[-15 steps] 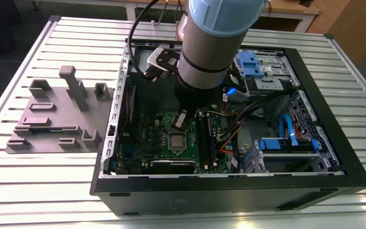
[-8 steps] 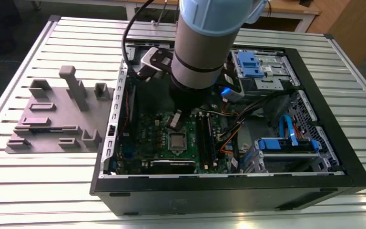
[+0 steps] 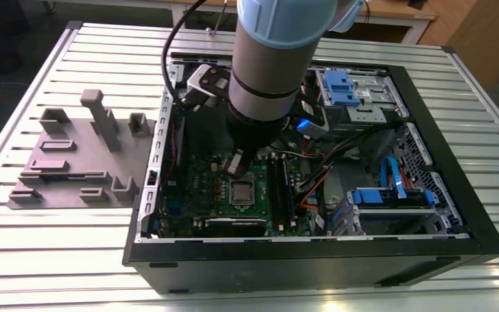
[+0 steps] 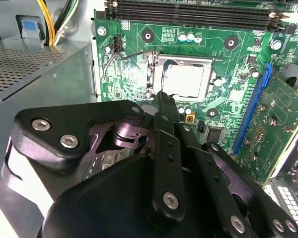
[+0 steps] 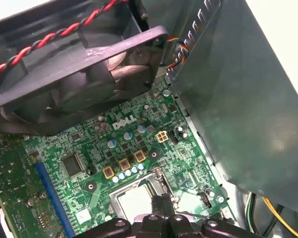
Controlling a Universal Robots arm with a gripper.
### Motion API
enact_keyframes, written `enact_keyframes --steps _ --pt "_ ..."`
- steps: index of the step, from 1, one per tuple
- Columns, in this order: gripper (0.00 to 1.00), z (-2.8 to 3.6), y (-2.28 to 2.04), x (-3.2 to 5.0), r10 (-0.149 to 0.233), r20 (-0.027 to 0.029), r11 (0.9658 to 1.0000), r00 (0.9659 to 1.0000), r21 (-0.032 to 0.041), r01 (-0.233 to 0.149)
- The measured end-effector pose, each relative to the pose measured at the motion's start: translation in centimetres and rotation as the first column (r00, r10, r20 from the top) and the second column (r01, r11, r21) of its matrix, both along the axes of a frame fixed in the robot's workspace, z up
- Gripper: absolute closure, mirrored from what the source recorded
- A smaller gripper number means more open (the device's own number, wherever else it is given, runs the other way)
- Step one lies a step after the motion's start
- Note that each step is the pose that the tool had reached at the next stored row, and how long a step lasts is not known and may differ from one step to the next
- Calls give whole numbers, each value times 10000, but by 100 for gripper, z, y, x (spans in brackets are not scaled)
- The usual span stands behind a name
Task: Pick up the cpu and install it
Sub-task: 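Close the cpu cover, then install the first cpu locking lever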
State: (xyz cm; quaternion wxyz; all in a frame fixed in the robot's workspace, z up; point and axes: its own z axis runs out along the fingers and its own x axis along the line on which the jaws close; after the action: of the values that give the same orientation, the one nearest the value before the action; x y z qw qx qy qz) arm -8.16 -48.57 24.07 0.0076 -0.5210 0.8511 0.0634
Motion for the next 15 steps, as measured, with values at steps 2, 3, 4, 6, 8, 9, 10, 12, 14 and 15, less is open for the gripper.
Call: enact_keyframes --steps 2,3,4,6,8,9,10,12,14,15 --pt "90 0 0 -28 0 0 10000 10000 0 0" --pt "90 0 0 -29 0 0 10000 10000 0 0" --pt "90 0 0 -31 0 0 10000 10000 0 0" --pt "90 0 0 -33 0 0 10000 10000 0 0" --pt "90 0 0 -36 0 0 10000 10000 0 0" --pt "90 0 0 -37 0 0 10000 10000 0 0" --pt "90 0 0 -39 0 0 10000 10000 0 0" --pt "90 0 0 -41 0 0 10000 10000 0 0" --pt "90 12 -1 -42 -1 -2 10000 10000 -3 1" --pt "90 29 1 -41 0 -1 10000 10000 -1 0"
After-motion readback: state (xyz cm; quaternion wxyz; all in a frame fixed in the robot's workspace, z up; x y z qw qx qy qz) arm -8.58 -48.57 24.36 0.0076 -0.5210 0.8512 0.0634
